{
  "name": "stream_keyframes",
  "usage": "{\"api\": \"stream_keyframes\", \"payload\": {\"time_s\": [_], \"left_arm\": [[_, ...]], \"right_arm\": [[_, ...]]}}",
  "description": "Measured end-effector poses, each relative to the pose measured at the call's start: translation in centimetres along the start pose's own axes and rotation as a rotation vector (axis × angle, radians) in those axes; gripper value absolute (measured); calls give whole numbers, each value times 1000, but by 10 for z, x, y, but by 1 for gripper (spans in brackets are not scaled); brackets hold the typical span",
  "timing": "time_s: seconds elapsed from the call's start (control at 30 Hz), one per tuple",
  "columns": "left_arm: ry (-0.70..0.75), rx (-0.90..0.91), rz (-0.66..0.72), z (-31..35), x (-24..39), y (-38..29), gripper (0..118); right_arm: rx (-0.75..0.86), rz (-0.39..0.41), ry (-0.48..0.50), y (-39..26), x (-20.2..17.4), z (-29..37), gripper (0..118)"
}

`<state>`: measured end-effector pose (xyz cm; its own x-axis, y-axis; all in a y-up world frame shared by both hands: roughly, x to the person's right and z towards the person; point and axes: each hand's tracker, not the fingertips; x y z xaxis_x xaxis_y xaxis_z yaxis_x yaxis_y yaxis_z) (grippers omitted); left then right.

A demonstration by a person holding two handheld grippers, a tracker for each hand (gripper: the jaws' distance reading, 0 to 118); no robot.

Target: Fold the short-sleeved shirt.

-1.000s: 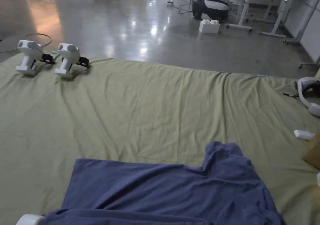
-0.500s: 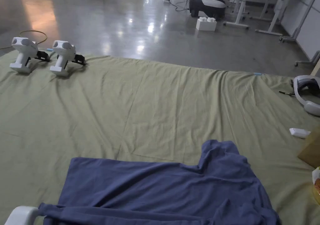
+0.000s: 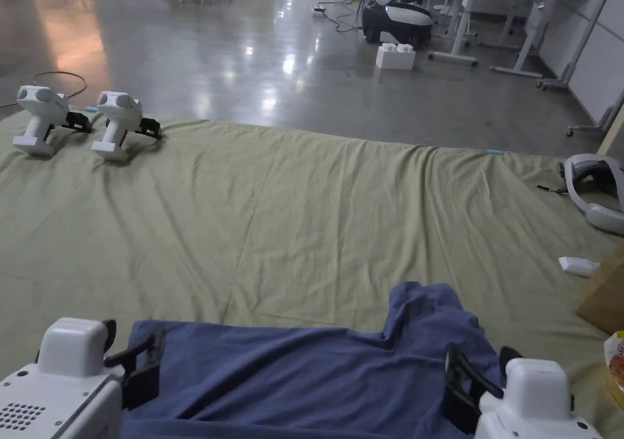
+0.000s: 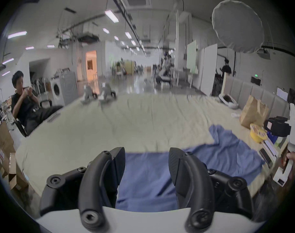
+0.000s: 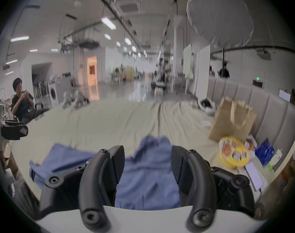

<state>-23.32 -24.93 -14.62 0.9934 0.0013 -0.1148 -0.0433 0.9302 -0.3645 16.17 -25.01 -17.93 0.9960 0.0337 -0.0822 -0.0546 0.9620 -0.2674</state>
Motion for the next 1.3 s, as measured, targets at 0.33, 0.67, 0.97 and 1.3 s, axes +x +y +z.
{"api": "stream_keyframes", "payload": {"time_s": [0.33, 0.67, 0.97, 1.3], "left_arm": [[33, 175, -17, -10, 40, 25, 7], [64, 84, 100, -45, -4, 19, 2], [-5, -429, 207, -165, -97, -8, 2], [-82, -641, 253, -236, -108, -25, 67]], "right_arm": [[215, -12, -62, 23, -37, -14, 9], [175, 4, -31, 19, -39, -34, 9], [73, 18, -19, 7, -37, -66, 9], [-48, 8, -26, -18, -30, -86, 9]]}}
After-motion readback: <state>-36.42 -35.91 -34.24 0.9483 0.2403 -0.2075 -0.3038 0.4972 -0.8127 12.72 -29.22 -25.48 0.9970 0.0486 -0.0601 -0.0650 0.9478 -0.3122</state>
